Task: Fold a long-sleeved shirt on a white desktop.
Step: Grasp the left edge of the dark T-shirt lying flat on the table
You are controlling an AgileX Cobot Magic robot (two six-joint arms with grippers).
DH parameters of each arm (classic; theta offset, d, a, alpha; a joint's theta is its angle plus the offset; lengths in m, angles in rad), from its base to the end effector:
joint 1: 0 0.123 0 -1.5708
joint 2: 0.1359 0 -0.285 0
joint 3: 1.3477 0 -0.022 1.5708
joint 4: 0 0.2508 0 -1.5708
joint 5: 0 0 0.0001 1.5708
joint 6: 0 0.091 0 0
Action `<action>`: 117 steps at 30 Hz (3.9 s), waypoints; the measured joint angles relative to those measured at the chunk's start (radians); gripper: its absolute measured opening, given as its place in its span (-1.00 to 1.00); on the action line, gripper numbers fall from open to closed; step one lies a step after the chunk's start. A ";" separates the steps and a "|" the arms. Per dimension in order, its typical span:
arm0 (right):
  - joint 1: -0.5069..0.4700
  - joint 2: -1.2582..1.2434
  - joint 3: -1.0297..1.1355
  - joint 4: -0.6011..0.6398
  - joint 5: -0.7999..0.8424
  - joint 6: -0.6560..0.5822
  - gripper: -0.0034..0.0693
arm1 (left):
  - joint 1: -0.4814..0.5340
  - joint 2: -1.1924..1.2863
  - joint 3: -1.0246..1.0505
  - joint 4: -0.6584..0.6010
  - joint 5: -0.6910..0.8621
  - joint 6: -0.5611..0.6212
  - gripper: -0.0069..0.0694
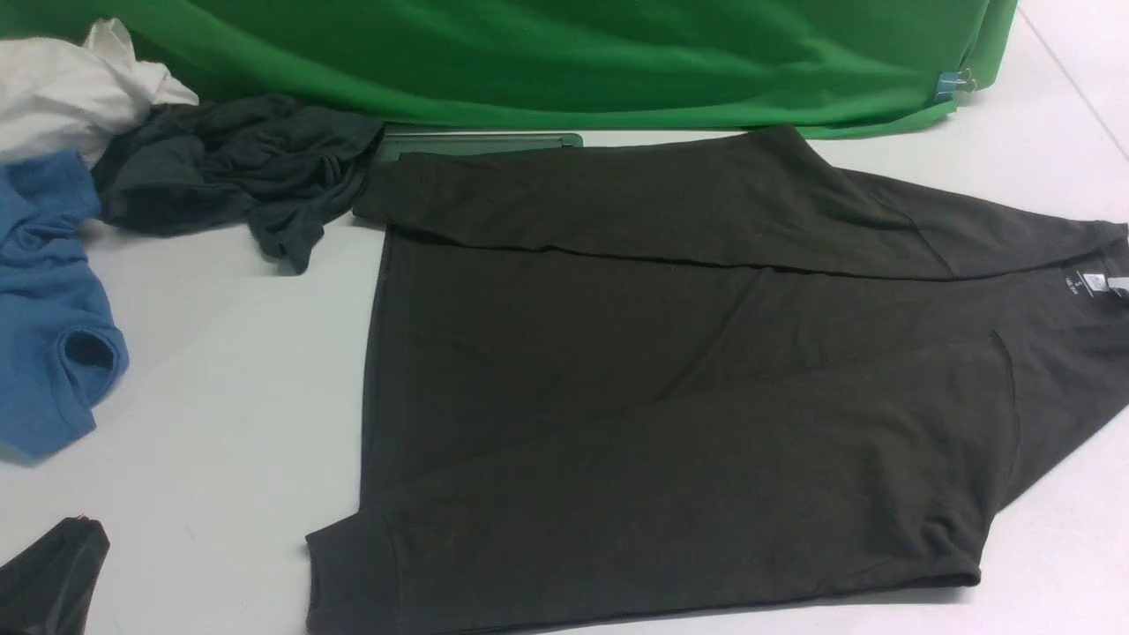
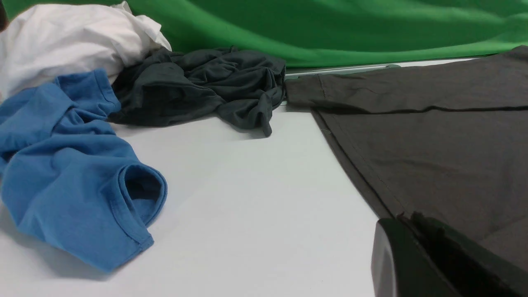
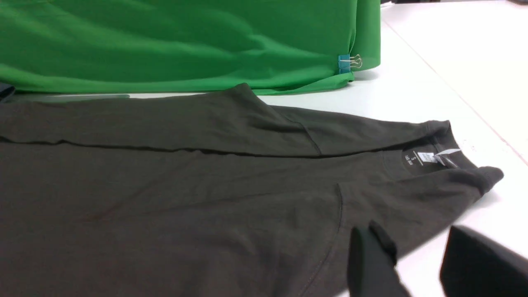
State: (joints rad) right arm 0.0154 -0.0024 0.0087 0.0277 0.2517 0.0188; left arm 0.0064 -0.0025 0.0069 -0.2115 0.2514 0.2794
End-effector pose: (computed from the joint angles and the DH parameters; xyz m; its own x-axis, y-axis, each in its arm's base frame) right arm 0.0554 0.0015 0.1876 -0.1707 0.0430 -0.9844 -0.0144 0.9988 0.0461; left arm 0.0553 -0.0044 0.1887 -0.1587 0.0732 -0.9846 0.0571 0.9963 0.0648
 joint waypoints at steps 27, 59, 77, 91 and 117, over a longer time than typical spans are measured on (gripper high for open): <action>0.000 0.000 0.000 0.000 0.000 0.000 -0.25 | 0.000 0.000 0.000 0.000 0.000 0.000 -0.77; 0.000 0.000 0.000 0.000 -0.001 0.000 -0.25 | 0.000 0.526 -0.571 -0.443 0.391 0.247 -0.77; 0.000 0.000 0.000 0.192 -0.173 0.501 -0.25 | -0.188 0.947 -0.663 -0.424 0.567 0.363 -0.77; 0.348 0.328 -0.542 0.200 0.309 0.072 -0.25 | -0.204 1.160 -0.666 -0.203 0.553 0.188 -0.65; 0.514 0.534 -0.869 0.124 0.618 -0.268 -0.25 | -0.179 1.575 -0.677 -0.052 0.244 0.317 0.00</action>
State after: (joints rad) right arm 0.5298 0.5318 -0.8601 0.1516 0.8693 -0.2487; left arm -0.1729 1.5729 -0.6705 -0.2632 0.4952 0.5965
